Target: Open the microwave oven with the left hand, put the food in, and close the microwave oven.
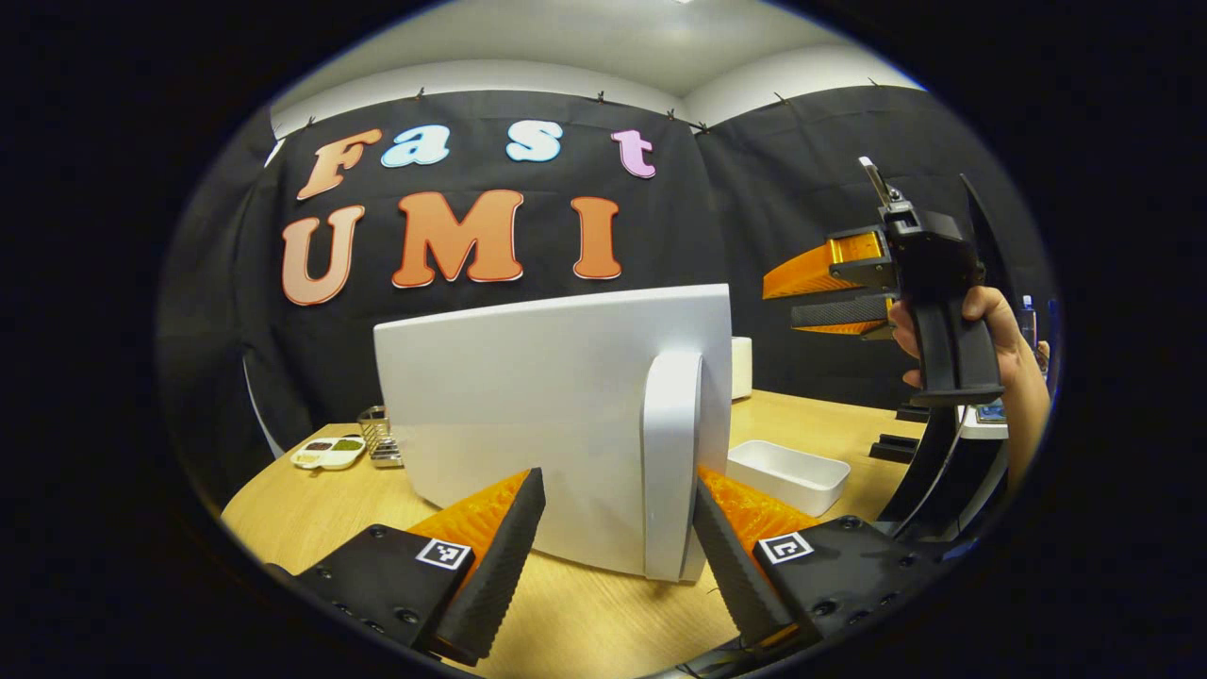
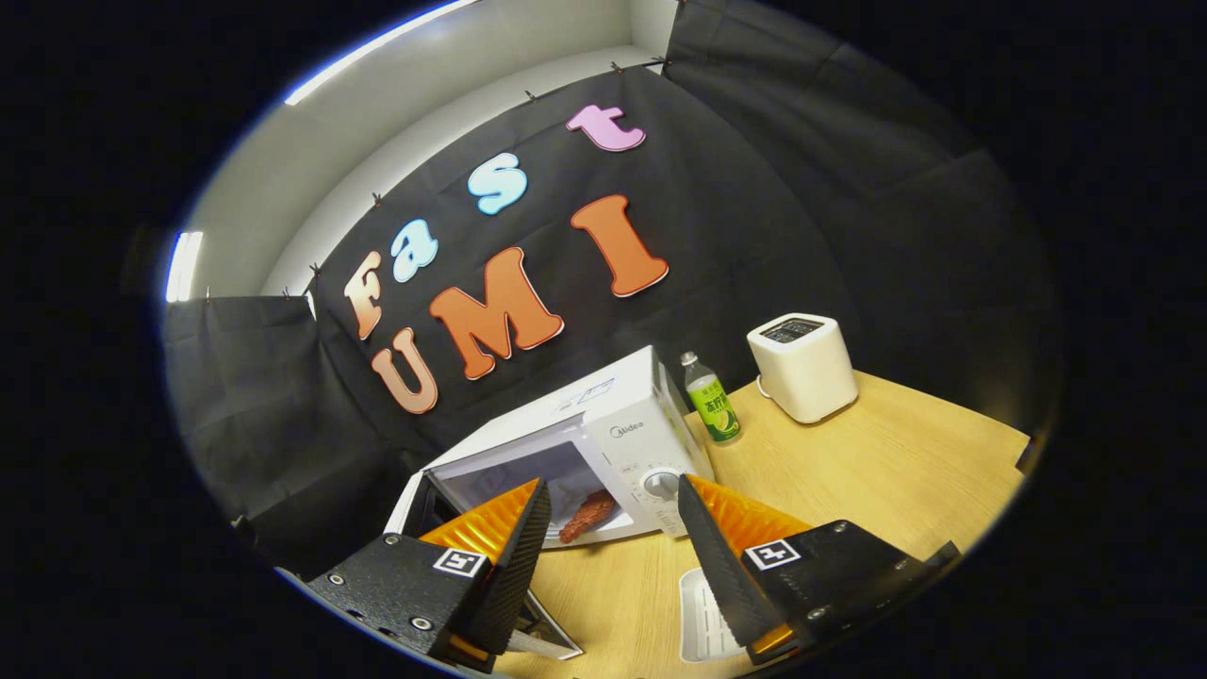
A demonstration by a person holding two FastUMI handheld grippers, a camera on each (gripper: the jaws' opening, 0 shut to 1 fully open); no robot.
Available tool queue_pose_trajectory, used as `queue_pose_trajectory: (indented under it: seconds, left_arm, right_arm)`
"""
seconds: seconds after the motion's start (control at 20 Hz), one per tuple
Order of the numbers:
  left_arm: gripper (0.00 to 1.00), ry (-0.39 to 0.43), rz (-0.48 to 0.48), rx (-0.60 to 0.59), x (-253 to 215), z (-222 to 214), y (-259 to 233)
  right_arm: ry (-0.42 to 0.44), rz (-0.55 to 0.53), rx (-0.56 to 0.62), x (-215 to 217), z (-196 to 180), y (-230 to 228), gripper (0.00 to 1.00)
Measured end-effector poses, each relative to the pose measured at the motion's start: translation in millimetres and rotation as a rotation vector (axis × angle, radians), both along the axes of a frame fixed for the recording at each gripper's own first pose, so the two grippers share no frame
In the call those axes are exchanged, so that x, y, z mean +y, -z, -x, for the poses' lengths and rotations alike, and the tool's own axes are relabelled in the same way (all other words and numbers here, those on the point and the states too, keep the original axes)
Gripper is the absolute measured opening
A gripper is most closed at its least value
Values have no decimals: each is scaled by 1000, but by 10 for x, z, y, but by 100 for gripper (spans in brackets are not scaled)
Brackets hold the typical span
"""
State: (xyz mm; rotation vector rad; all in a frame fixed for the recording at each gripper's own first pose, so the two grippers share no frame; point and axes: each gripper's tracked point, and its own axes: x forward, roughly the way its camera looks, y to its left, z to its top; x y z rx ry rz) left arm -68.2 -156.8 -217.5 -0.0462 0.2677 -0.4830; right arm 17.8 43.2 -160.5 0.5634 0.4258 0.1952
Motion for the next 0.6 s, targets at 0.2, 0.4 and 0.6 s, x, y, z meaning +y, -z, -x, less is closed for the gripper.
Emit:
queue_pose_trajectory:
  seconds: [0.2,0.4,0.6]
  left_arm:
    - [94,10,24,8,-275,-236,-14]
    - [95,13,53,31,-519,-489,36]
    - [95,71,154,25,-776,-567,-104]
  right_arm:
    - [30,39,-30,-218,48,-65,84]
    - [48,101,-46,-400,113,-42,84]
    - [54,148,-44,-552,158,4,84]
